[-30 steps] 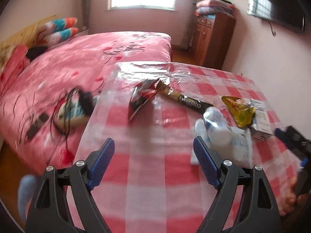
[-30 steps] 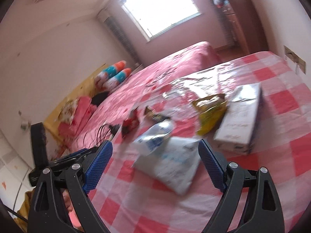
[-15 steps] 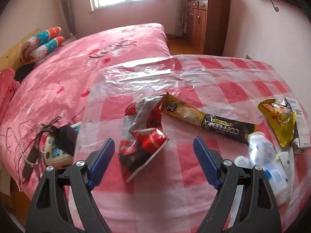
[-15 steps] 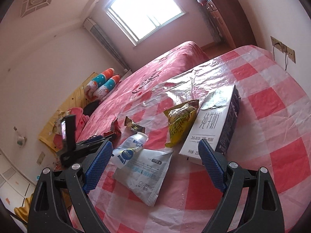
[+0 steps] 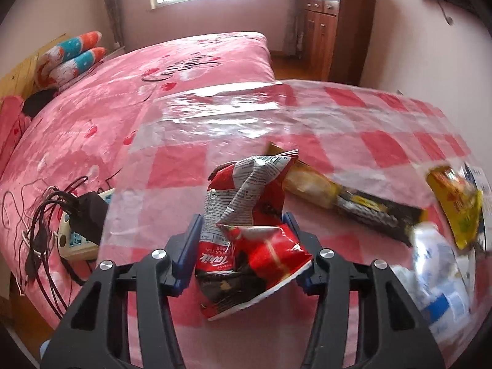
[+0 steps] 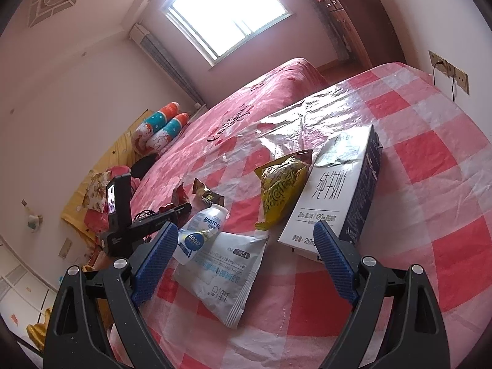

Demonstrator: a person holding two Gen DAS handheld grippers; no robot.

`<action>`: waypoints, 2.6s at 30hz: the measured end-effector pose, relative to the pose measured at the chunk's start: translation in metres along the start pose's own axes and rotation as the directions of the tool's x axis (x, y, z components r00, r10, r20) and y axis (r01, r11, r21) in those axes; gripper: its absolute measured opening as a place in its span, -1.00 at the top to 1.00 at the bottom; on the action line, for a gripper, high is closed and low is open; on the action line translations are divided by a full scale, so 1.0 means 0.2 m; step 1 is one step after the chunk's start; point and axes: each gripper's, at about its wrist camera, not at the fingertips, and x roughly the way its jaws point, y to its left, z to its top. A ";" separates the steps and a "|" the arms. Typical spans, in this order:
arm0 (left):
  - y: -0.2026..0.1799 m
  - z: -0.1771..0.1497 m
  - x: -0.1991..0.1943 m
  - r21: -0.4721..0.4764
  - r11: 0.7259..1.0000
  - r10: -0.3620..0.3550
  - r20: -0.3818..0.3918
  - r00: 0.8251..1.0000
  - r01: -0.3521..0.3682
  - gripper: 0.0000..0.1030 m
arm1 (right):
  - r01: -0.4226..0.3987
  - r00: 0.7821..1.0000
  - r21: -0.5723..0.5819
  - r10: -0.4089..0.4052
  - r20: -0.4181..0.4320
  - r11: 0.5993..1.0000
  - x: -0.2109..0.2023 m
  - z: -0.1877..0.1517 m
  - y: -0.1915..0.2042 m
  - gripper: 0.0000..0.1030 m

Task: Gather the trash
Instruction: 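Grasp the white milk carton with the right gripper while left holds the chip bag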

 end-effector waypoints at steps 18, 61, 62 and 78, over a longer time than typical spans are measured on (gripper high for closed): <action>-0.63 -0.34 -0.34 0.120 0.960 -0.248 -0.045 0.968 0.252 -0.02 | 0.024 0.999 -0.051 -0.025 -0.024 0.998 -0.03 0.01 0.00 -0.73; -0.29 -0.57 -0.52 -0.166 0.959 -0.233 0.011 0.972 0.232 -0.01 | 0.391 0.909 -0.140 -0.406 -0.100 0.910 0.20 0.08 -0.11 -0.49; -0.29 -0.58 -0.53 -0.168 0.958 -0.235 0.012 0.972 0.234 -0.01 | 0.383 0.912 -0.143 -0.398 -0.102 0.913 0.20 0.07 -0.11 -0.38; -0.22 -0.68 -0.59 -0.205 0.930 -0.306 0.030 0.952 0.305 -0.02 | 0.309 0.939 -0.153 -0.326 -0.106 0.939 0.07 0.02 -0.11 -0.21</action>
